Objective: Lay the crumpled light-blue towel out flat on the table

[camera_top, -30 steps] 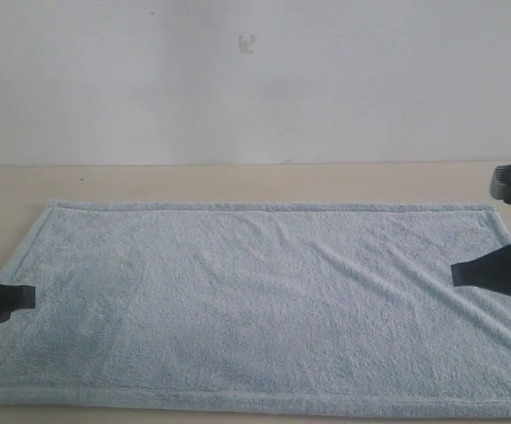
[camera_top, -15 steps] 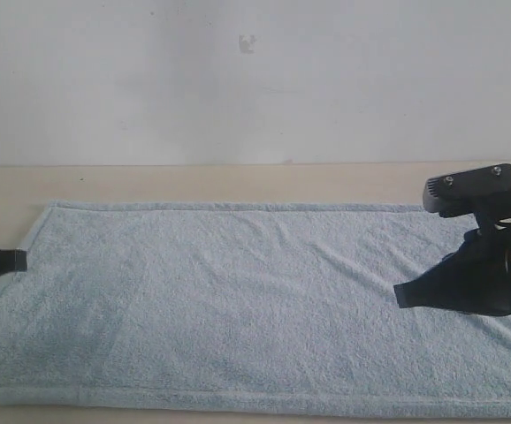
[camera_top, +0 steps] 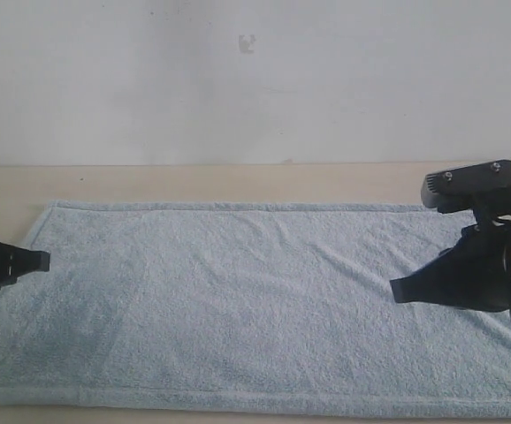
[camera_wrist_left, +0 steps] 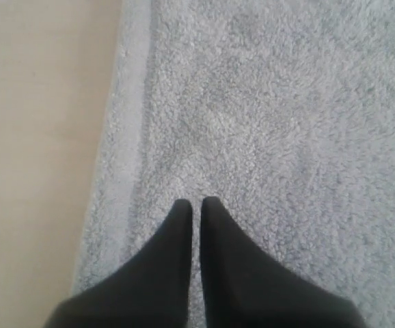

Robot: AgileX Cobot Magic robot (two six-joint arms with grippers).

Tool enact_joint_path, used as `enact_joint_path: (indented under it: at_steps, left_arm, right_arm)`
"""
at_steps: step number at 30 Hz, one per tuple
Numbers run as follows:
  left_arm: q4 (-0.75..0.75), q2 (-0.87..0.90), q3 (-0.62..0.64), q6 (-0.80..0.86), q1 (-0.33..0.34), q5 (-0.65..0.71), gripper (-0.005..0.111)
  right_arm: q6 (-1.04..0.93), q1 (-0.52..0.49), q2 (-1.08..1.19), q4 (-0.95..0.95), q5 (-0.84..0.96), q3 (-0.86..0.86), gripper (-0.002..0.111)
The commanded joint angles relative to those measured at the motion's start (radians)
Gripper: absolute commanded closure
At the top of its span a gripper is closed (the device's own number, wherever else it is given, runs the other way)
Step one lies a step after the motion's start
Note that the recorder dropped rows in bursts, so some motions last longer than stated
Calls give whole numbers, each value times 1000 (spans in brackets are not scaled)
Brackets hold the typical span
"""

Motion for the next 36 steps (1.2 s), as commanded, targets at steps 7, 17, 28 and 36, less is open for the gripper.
enact_joint_path:
  at_steps: [7,17,28,36]
  left_arm:
    - [23,80,-14,20,0,0,103]
    - [48,110,-14,20,2,28,103]
    - [48,105,-14,-13,59,100,103]
    - [48,3,-14,-43,55,-70,103]
  right_arm:
    - [3,1,-10,2,-22,1,108]
    - [6,1,-10,2,-33,1,108]
    - [11,1,-10,2,-40,1,108]
    - [11,1,-10,2,-49,1,108]
